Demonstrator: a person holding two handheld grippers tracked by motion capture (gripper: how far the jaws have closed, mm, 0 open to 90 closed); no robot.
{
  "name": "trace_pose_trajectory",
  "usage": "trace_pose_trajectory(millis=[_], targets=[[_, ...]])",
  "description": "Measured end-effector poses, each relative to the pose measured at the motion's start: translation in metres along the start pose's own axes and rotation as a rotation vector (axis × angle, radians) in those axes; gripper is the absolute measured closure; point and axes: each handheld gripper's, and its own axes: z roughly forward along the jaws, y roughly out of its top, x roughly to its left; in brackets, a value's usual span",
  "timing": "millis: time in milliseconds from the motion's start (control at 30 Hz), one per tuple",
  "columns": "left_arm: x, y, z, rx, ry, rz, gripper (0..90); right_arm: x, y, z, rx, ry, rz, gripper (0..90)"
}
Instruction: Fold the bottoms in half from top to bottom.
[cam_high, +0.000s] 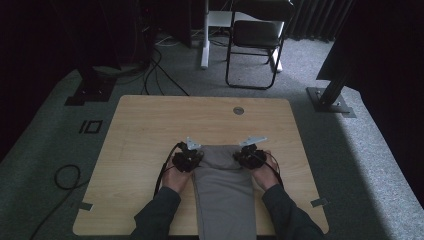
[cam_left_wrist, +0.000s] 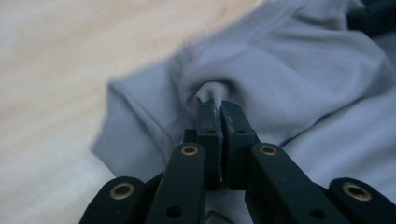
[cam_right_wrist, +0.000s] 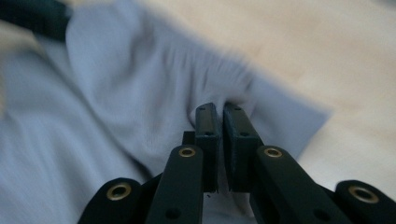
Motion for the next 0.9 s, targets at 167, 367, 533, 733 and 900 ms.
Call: trace_pose_trajectory(millis=[167,367,533,733,900], targets=[[0.006,-0.003,0.017,0.009,0.005,-0.004,88.1,-0.002,-0.010,0.020,0.045,0.011,0.037,85.2],[0.016,0.014,0.033,-0.009,0.052,-0.023,88.1,-0.016,0.005,0.033,0.046,-0.040,0.061,85.1],[0.024,0.030,0.047,-0.015,0.084,-0.045,88.1,-0.030,0.018,0.045,0.042,-0.075,0.093,85.0],[0.029,0.041,0.054,-0.015,0.096,-0.060,88.0,-0.044,0.029,0.053,0.043,-0.084,0.125,85.0],[0.031,0.047,0.026,-0.092,0.052,-0.058,88.1,-0.044,0.035,0.030,-0.017,-0.084,0.116,85.4]])
